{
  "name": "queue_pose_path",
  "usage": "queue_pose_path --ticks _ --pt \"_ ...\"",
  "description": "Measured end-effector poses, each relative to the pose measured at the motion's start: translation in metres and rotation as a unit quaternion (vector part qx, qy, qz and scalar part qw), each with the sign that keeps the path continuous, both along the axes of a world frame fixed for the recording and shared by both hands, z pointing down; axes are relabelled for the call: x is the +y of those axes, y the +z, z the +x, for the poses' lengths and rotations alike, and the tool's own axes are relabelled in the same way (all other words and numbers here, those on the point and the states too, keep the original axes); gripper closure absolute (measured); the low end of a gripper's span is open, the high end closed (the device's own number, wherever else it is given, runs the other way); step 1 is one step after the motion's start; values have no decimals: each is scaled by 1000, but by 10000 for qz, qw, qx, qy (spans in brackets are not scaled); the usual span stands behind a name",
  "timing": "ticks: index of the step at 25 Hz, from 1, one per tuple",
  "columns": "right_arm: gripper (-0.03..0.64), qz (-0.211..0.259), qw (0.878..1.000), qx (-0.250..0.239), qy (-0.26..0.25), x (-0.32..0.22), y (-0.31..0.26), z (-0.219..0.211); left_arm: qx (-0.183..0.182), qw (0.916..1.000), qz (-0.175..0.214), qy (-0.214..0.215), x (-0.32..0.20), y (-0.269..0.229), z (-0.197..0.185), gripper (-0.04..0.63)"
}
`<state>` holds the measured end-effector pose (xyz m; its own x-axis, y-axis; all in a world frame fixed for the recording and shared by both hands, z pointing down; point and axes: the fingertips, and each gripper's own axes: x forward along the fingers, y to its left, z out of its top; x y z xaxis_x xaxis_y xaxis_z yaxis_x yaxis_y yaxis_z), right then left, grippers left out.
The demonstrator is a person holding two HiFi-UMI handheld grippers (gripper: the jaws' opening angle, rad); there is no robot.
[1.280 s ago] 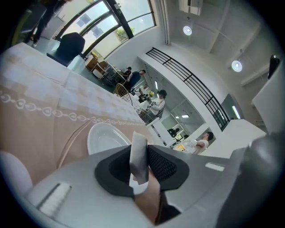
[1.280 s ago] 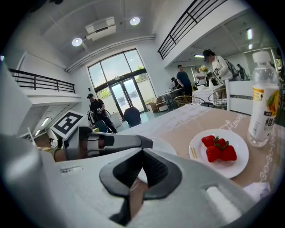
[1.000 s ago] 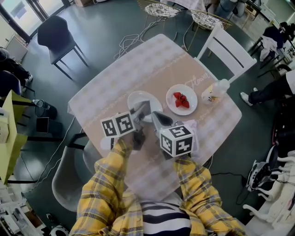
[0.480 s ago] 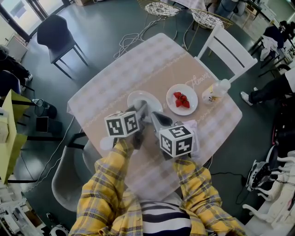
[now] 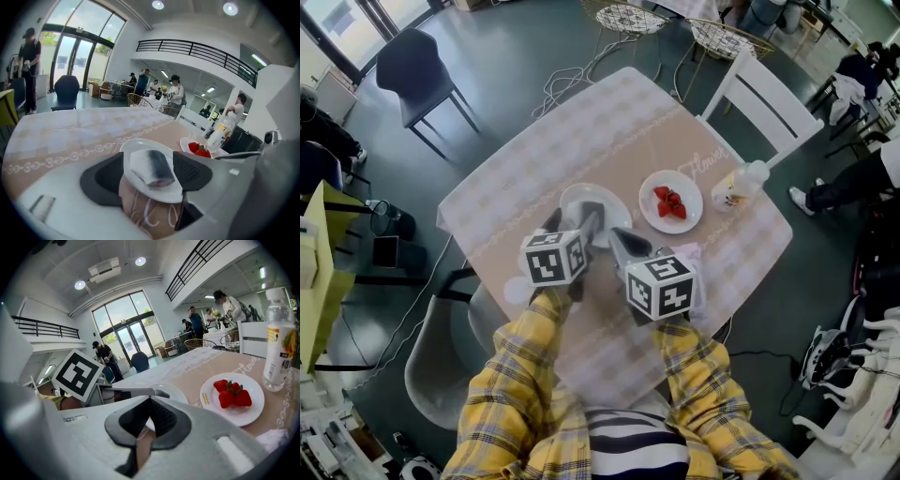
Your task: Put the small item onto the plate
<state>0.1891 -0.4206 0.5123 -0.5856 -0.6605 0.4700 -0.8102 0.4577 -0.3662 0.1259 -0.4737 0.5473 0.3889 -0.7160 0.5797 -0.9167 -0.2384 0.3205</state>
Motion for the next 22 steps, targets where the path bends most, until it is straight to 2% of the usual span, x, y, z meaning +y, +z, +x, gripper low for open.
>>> queue_pose_path --ticks 2,3,7,10,14,22 --pt "618 -4 10000 14 -3 2 0 0 72 9999 92 -35 2 -5 -1 267" --pt "618 -2 10000 22 -6 3 1 -1 122 9998 146 -31 5 -8 -1 298" --pt "618 7 10000 61 4 7 1 -1 531 9978 387 -80 16 -22 -2 515" --pt "618 31 9999 121 34 10 -2 -1 759 9961 456 21 28 -28 -1 592" --pt "618 67 9996 225 124 19 -3 -3 946 9943 432 254 50 -31 0 594" --pt "618 108 9988 371 315 54 -8 -9 1024 9918 458 608 97 -40 -8 594"
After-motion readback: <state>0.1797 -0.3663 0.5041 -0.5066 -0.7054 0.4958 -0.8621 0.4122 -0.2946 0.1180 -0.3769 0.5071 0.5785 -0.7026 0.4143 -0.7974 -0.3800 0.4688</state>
